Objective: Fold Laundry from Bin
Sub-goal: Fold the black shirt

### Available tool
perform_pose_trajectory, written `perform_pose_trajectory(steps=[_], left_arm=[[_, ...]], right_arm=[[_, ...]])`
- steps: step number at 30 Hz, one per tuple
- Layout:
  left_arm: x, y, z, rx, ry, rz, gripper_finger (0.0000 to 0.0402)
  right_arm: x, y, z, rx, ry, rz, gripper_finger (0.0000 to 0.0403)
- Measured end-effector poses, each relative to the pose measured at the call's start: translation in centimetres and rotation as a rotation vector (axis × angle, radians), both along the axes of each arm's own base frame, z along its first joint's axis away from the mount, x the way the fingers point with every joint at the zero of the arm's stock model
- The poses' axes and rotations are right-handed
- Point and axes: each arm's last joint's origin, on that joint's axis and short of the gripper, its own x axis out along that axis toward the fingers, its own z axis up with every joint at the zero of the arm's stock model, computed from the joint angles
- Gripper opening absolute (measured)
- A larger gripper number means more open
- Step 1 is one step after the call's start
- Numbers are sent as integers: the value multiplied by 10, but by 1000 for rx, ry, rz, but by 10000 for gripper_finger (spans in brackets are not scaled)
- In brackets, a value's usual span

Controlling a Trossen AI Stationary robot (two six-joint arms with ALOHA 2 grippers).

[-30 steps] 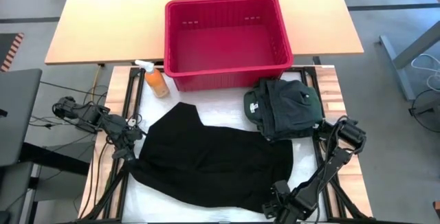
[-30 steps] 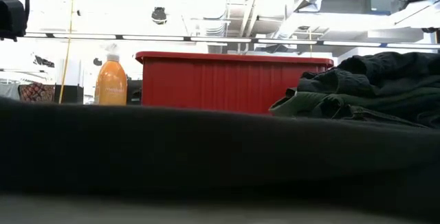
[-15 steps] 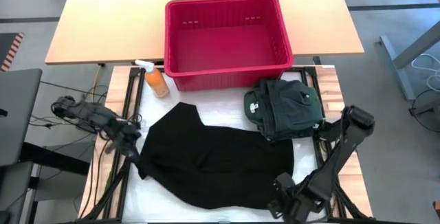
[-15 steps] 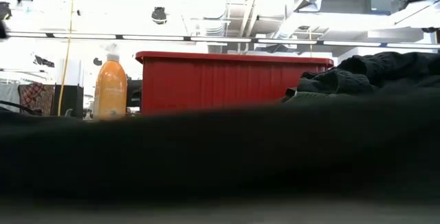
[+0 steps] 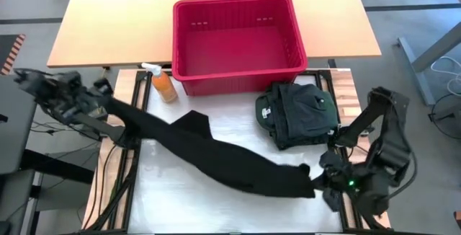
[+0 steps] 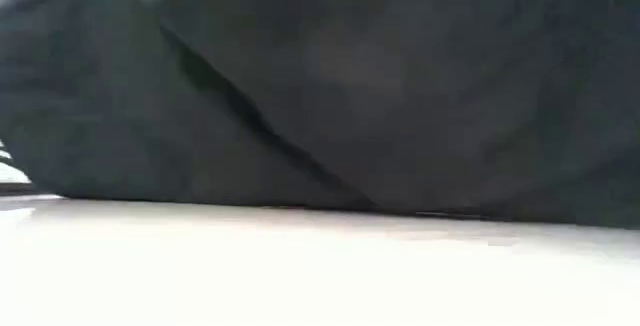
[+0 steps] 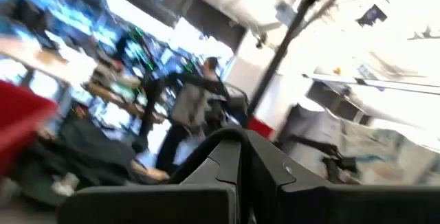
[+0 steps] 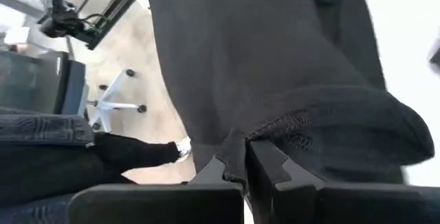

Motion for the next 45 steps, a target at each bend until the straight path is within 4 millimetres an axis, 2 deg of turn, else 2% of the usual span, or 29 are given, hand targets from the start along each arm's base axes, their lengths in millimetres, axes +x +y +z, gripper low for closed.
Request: perform_pose_trajectory(steps=[3,9,19,29,31,34,39,42,45], left_arm=[[-7,4,5,19,-22,64,0],[-8,7,5,38,-4,160,0],[-8,11,4,46,22,306,0],[-8,13,3,48,56,402,0],[-8,14,3,42,60,426,0],[-8,15,5,6,49,454,0],[7,10,16,-4,40,494,0],[21,5,22,8,61,504,0],[38,-2,30,19,86,520,0]], right_arm=[[-11,-8,5,7,6,17,20],[-30,-13,7,28,43,36,20],[-62,-7,3,103,139,40,20],[-91,-9,-1,106,197,26,19],[-90,-10,0,88,140,20,19],[-80,-14,5,22,-48,-13,19],[-45,-30,19,-261,-343,-99,19],[-32,-46,34,-430,-386,-100,19],[-27,-69,51,-565,-382,-73,19]])
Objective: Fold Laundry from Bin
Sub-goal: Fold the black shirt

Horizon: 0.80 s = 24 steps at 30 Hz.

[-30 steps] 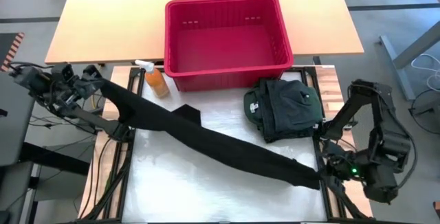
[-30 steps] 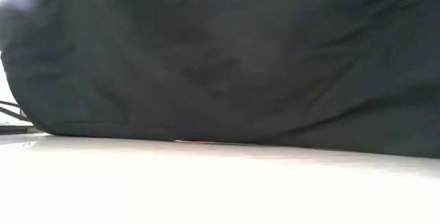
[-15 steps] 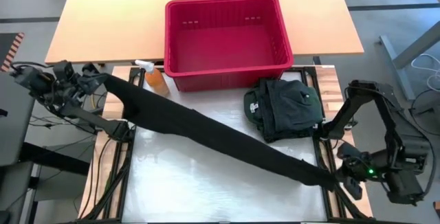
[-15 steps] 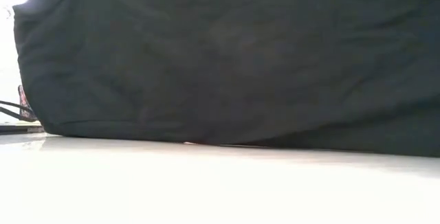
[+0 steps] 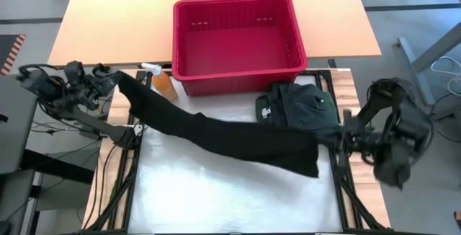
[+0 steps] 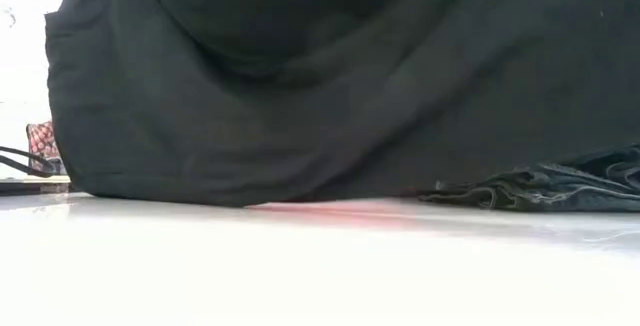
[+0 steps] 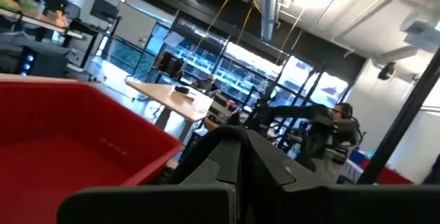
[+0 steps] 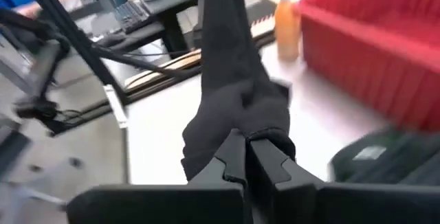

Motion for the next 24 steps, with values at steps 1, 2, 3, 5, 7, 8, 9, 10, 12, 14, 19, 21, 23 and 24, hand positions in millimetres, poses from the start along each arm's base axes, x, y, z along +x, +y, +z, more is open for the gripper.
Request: perform_pose_trajectory(steps=[1,2,3,5,7,8,9,10,12,14,19,21,23,24], left_arm=[[6,-2,4,-1,0,0,0],[11,-5,9,3,-3,-9,0],[16,-7,14,15,-2,-23,0],[23,-10,29,38,4,-34,0],[25,-11,49,66,-8,-36,0],[24,-11,61,94,-18,-45,0],[23,-12,72,125,-27,-54,0],[22,-12,83,153,-29,-68,0],[20,-12,100,200,0,-114,0],[19,-13,109,209,60,-179,0],[33,-24,88,93,374,-416,0],[48,-32,62,-15,554,-509,0],[67,-43,29,-137,739,-593,0],[77,-49,9,-195,829,-625,0]], right_arm=[[0,-8,5,-32,5,1,19],[-1,-16,11,-57,7,4,19],[-3,-26,17,-75,3,3,19],[-10,-45,30,-109,-12,-2,19],[-18,-63,43,-144,-41,-22,19],[-21,-71,50,-156,-59,-25,19],[-24,-76,56,-175,-75,-18,19],[-26,-80,62,-193,-94,-8,19],[-27,-80,72,-226,-132,34,19],[-25,-76,79,-226,-158,109,18],[-2,-29,36,-170,6,259,17],[8,-7,1,-104,101,243,17],[15,16,-42,-28,197,204,17],[17,25,-61,34,221,175,17]])
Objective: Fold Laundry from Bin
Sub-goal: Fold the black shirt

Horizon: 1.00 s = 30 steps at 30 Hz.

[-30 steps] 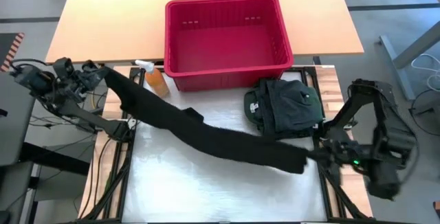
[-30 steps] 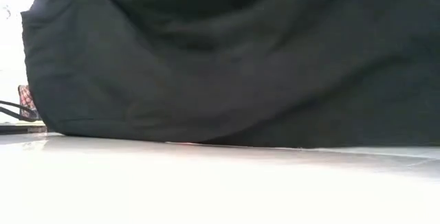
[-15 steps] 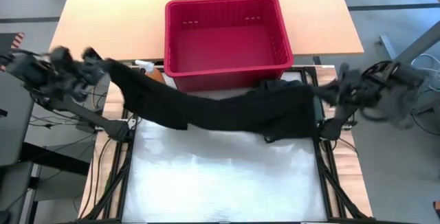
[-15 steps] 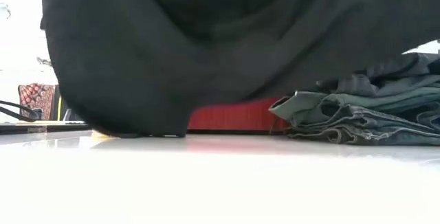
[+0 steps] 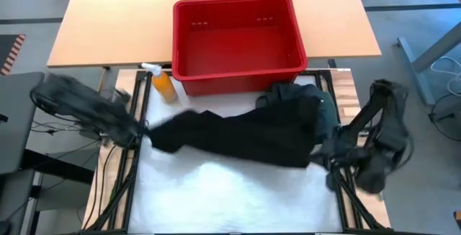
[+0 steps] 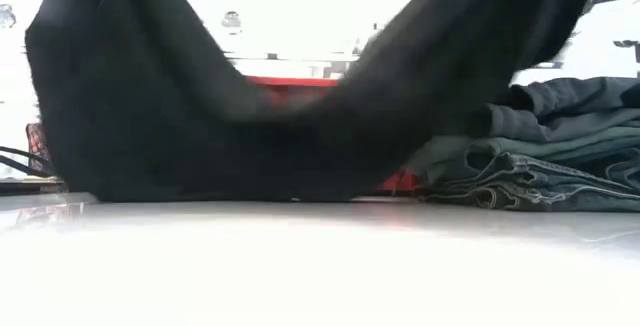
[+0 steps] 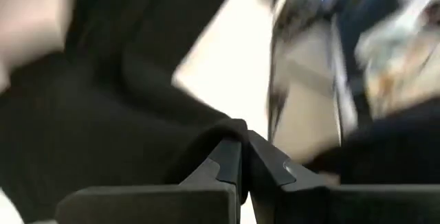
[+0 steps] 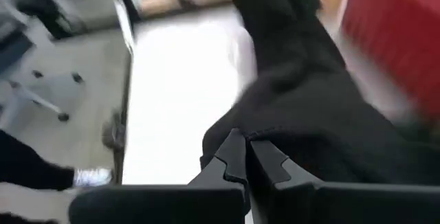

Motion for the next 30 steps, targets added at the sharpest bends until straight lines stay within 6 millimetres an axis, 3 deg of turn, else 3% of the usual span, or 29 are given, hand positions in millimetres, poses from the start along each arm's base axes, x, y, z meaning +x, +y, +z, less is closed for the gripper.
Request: perform_pose_trajectory(steps=[3,6,9,12,15,19,26,30], left_arm=[[23,-17,-65,-124,252,-104,0],[33,-34,-132,-239,467,-215,0],[35,-49,-192,-335,645,-293,0],[28,-60,-229,-400,743,-367,0],[17,-65,-248,-403,854,-401,0],[2,-69,-254,-349,960,-446,0],[-9,-71,-258,-240,1002,-402,0],[-10,-70,-260,-219,1002,-337,0]], right_arm=[[0,33,-56,194,95,-52,16],[2,63,-111,285,210,-95,16],[1,85,-147,350,326,-131,16],[3,110,-177,399,480,-112,16],[2,131,-189,508,568,-49,17],[-2,147,-199,597,621,-32,17],[-16,154,-203,646,673,-68,20],[-18,155,-203,673,690,-96,42]])
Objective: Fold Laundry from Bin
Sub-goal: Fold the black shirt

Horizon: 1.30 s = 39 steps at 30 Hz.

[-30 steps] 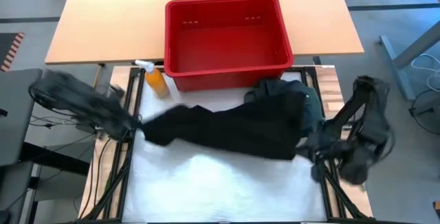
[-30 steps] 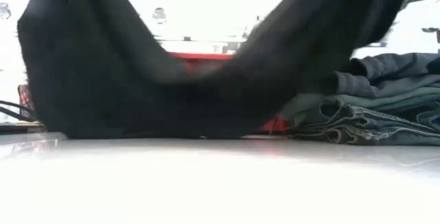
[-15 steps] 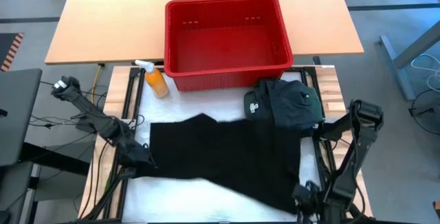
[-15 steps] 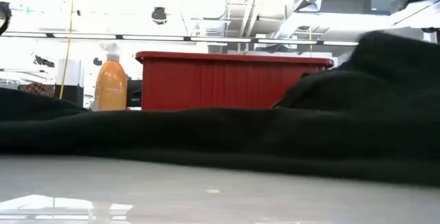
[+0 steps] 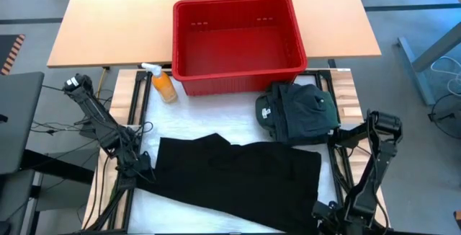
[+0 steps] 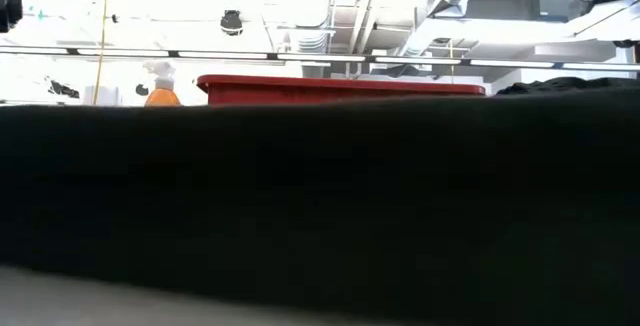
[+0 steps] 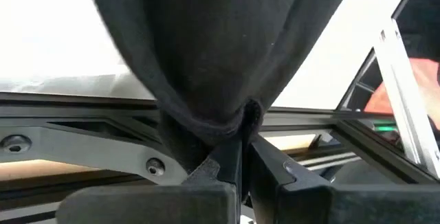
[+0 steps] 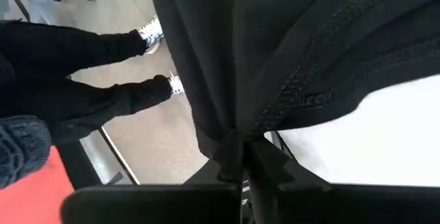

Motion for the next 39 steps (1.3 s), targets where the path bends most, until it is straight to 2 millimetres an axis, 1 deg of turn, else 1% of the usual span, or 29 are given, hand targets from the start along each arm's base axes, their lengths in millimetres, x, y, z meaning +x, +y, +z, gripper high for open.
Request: perform_pose_trajectory(steps=[3,9,11,15,19,21,25,31,34,36,39], left_arm=[[0,0,0,6,4,14,0],[0,0,0,12,-4,17,0],[1,1,-1,22,-18,22,0],[2,2,-2,58,-56,45,0],[2,2,-2,67,-78,37,0],[2,2,-2,68,-83,33,0],[2,2,-2,66,-83,36,0],[2,2,-2,65,-84,37,0],[3,2,-2,66,-87,40,0],[3,2,-2,65,-87,39,0],[3,2,-2,64,-92,31,0]], right_arm=[[-1,1,0,23,41,18,74],[-1,9,6,177,205,121,152],[0,9,9,200,215,65,177],[8,6,8,206,139,-176,222],[20,0,6,199,174,-260,258],[28,-3,5,196,170,-286,267],[41,-10,5,189,170,-319,271],[48,-14,-2,176,277,-322,271],[50,-18,-3,143,272,-326,271],[52,-22,5,155,247,-318,271],[50,-30,28,203,165,-294,272]])
